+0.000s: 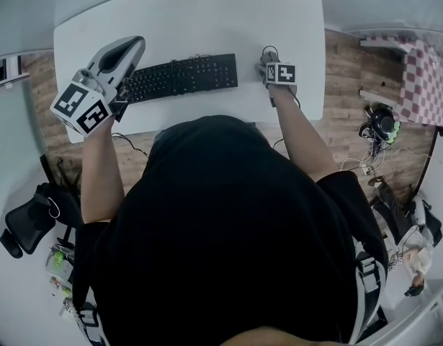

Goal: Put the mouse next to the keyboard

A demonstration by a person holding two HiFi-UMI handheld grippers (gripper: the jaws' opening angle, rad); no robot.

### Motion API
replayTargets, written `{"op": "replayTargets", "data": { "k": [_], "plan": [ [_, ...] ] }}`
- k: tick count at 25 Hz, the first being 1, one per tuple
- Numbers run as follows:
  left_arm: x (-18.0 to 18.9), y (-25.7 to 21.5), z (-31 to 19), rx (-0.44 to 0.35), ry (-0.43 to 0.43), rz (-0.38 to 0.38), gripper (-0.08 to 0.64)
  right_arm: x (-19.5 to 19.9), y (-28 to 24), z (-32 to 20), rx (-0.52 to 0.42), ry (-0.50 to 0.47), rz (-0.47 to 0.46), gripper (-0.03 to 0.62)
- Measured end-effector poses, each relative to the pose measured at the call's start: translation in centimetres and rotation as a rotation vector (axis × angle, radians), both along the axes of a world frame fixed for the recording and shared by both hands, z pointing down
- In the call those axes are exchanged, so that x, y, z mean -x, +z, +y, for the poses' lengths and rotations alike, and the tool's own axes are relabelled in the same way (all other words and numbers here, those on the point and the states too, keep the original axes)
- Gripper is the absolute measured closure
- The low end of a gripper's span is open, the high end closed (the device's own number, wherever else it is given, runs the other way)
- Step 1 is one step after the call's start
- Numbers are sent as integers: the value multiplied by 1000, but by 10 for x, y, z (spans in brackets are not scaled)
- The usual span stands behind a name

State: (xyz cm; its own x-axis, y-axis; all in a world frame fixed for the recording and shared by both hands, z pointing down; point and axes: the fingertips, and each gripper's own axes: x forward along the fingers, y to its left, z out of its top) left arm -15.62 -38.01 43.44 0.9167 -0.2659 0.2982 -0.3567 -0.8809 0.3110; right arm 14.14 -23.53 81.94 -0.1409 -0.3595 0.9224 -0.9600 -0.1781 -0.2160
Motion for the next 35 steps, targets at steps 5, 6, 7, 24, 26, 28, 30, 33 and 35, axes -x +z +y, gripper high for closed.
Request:
{"op": "replayTargets", "data": {
  "k": [5, 6, 7, 24, 26, 28, 30, 33, 35],
  "plan": [
    [0, 3, 0, 5, 3, -4, 540, 3, 2, 2, 13, -44, 48, 175],
    [0, 3, 0, 6, 2, -6, 540, 3, 2, 2, 14, -49, 56, 175],
    [0, 3, 0, 7, 0, -6, 540, 3, 2, 3, 16, -51, 62, 175],
    [-3, 4, -2, 6, -2, 4, 540, 1, -3, 3, -3, -53, 77, 175],
    [-3, 4, -2, 5, -2, 9, 540, 1, -6, 2, -14, -41, 70, 175],
    [-4, 4, -2, 6, 0, 9, 540, -2, -9, 0, -28, -28, 66, 175],
    [-3, 4, 0, 8, 3, 2, 540, -5, -14, 0, -39, -19, 67, 175],
    [-1, 1, 2, 4, 7, 12, 540, -8, -23, 0, -55, 0, 65, 175],
    [-1, -1, 3, 3, 10, 11, 540, -10, -29, -2, -73, 13, 62, 175]
  ]
}}
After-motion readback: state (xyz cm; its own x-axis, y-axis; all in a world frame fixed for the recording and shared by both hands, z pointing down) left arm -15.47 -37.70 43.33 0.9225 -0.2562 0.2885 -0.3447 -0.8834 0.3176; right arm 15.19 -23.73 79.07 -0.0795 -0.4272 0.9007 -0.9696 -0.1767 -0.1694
